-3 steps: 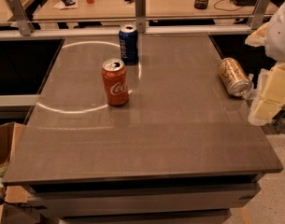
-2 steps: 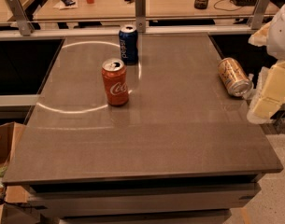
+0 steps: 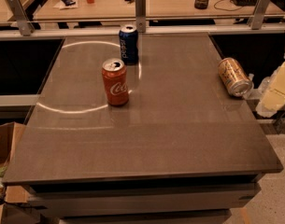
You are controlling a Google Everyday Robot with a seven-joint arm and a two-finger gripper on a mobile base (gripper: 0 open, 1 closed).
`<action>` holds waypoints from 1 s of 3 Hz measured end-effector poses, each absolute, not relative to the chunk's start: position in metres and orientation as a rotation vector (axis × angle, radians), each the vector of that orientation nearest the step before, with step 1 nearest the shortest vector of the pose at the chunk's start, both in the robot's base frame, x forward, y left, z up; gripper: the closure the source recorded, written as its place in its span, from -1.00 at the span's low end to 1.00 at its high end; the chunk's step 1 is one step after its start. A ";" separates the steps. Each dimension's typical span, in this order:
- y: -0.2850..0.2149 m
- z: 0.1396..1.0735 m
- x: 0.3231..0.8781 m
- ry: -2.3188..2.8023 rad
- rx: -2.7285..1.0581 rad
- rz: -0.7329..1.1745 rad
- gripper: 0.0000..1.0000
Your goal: Place orange can upright
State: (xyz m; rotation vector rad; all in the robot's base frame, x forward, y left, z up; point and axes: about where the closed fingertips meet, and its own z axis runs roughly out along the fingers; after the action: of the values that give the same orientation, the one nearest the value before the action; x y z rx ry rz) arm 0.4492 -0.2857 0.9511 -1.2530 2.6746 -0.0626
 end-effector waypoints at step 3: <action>-0.372 0.942 0.469 2.983 -0.367 -0.202 -1.00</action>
Offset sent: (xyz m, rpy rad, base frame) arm -0.0069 -0.0945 -0.0075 -0.1009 0.1445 -0.7270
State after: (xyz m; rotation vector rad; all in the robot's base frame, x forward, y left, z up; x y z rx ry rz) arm 0.4688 -0.3722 0.9423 -0.3671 2.9827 -0.2019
